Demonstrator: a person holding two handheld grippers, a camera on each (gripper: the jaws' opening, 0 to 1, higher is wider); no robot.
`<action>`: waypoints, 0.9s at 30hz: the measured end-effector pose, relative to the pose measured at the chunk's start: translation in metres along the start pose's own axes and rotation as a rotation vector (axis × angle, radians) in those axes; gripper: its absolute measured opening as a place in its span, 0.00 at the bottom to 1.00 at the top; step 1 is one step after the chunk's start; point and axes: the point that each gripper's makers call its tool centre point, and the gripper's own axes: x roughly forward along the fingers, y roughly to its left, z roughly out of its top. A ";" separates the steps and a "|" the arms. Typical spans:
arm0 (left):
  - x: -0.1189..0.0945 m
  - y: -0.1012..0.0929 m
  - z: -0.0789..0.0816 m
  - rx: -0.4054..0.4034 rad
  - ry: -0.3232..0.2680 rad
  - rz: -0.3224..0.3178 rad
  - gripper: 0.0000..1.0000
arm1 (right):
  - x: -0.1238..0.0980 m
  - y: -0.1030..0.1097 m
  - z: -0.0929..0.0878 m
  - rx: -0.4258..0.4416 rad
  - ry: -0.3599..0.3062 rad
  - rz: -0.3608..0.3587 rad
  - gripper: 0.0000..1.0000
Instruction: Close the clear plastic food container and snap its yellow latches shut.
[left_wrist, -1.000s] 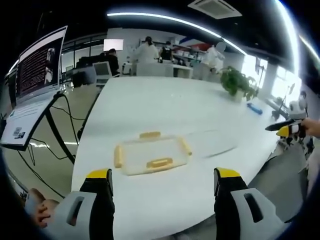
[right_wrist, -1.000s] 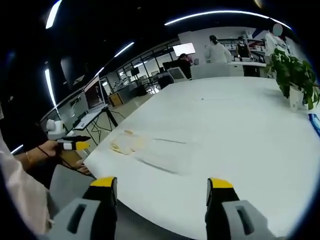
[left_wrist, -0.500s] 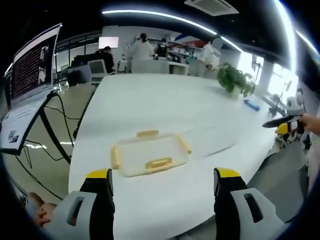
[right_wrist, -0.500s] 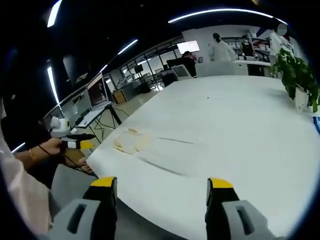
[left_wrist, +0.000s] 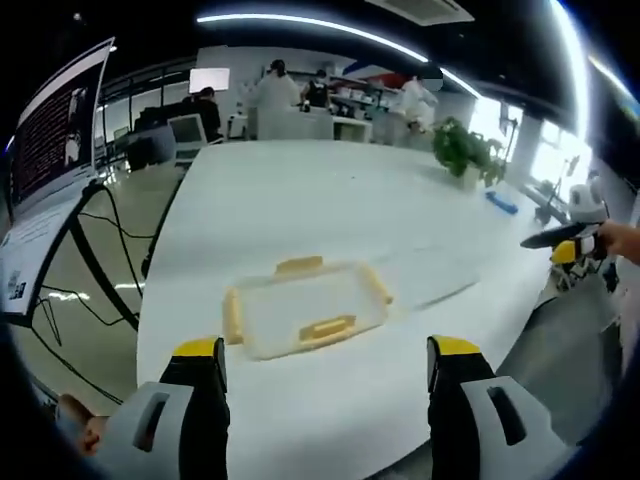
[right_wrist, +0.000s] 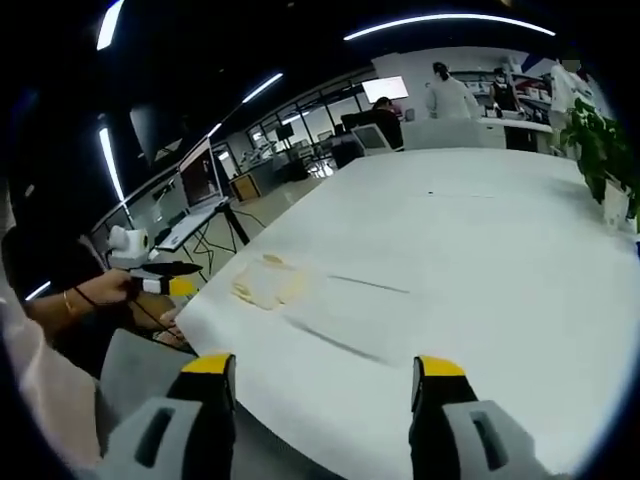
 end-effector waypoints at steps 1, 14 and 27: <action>0.000 0.001 -0.001 0.004 0.009 -0.002 0.81 | 0.002 0.001 0.002 -0.002 0.003 0.004 0.71; 0.008 0.024 -0.002 0.121 0.065 0.027 0.79 | 0.034 0.024 0.037 -0.023 -0.024 0.098 0.70; 0.013 0.044 0.017 0.240 0.103 -0.018 0.79 | 0.082 0.053 0.075 -0.212 0.010 0.186 0.70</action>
